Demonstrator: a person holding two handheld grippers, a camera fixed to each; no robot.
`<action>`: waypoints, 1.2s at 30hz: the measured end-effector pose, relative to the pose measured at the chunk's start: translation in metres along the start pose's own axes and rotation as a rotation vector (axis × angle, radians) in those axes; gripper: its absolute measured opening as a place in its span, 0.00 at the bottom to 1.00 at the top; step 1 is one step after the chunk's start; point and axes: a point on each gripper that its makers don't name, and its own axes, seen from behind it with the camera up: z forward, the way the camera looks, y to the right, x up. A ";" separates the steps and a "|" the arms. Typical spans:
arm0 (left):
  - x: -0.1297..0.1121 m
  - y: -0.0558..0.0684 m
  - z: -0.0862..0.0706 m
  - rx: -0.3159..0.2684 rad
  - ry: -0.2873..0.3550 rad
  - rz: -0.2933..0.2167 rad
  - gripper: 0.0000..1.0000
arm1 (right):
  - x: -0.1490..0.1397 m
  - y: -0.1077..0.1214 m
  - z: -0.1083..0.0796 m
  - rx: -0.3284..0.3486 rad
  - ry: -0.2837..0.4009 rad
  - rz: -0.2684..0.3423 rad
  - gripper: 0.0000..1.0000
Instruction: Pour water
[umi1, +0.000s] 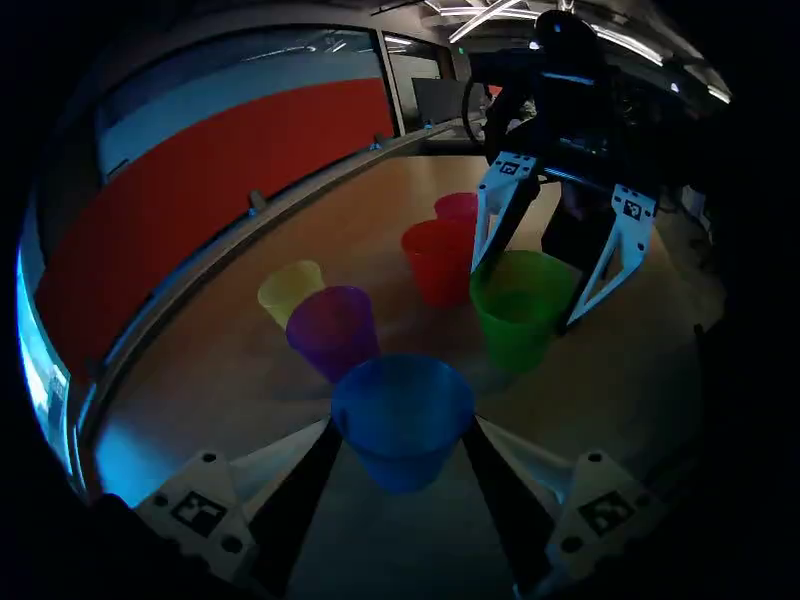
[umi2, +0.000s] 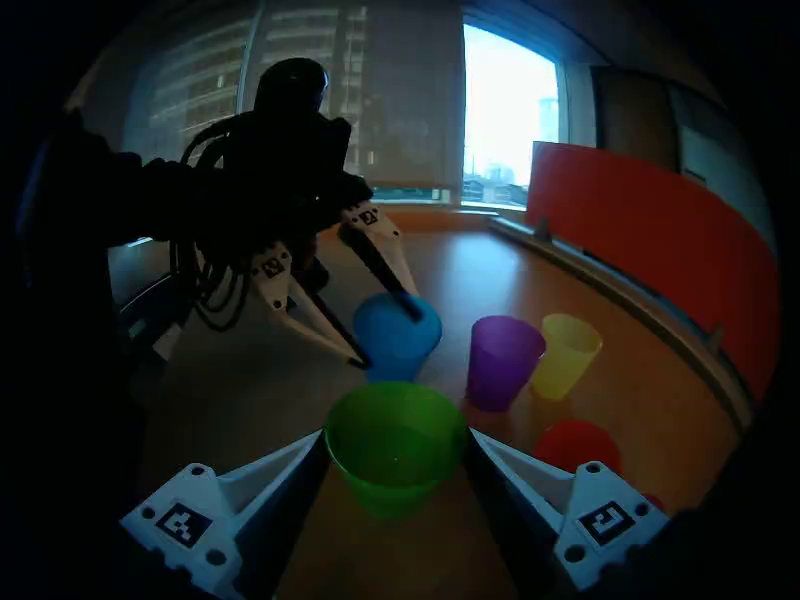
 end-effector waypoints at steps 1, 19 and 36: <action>0.000 0.000 0.001 -0.001 -0.003 0.004 0.85 | -0.001 0.000 0.001 0.000 -0.003 -0.001 0.92; -0.005 0.001 0.005 -0.014 -0.022 0.011 0.85 | -0.012 -0.001 0.005 -0.003 -0.018 -0.007 0.93; -0.013 -0.002 -0.001 -0.017 -0.014 -0.023 0.85 | -0.016 -0.001 0.002 -0.011 -0.021 -0.006 0.93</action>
